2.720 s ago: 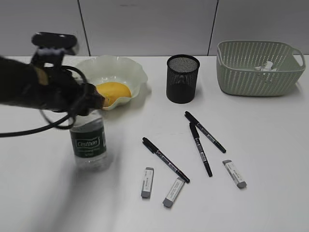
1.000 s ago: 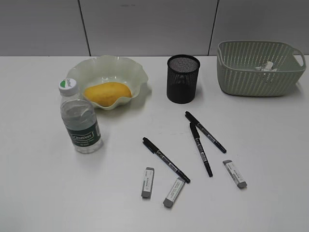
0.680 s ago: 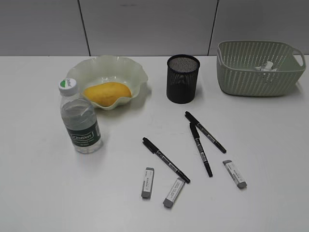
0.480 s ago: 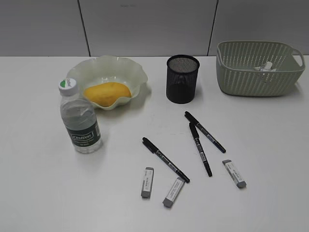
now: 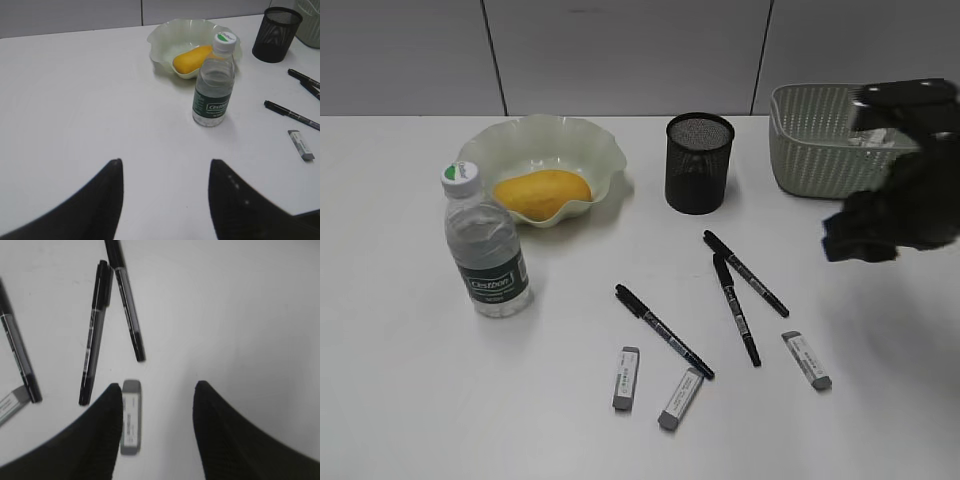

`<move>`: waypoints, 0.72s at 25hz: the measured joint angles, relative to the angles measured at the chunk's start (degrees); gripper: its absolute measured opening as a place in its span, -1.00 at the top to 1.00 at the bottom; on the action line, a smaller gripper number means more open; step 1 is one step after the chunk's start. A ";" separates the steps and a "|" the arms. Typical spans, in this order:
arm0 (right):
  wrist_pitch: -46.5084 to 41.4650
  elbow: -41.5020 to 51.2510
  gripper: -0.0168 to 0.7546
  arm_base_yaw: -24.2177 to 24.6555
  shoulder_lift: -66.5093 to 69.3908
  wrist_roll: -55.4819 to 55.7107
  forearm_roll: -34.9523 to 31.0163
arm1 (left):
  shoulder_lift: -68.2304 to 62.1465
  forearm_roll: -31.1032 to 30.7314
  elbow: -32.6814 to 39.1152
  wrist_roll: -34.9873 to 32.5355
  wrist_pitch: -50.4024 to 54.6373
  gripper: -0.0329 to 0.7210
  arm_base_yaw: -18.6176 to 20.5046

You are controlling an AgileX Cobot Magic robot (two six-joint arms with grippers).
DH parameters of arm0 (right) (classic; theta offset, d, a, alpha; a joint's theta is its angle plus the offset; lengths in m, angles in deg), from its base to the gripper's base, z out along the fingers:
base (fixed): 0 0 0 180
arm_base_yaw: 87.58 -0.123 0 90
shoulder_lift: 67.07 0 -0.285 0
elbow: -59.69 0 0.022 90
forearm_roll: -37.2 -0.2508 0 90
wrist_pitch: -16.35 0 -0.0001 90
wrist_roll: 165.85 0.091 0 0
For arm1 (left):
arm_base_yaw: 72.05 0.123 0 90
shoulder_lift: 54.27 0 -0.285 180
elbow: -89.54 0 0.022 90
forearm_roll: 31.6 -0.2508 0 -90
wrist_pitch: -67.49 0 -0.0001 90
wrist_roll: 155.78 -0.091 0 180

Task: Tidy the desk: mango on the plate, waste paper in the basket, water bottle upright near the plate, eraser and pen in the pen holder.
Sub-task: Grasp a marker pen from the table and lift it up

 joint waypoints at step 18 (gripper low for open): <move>-4.71 -26.15 0.46 -7.64 38.24 -0.96 5.55 | 0.00 0.00 0.00 0.00 0.00 -0.16 0.00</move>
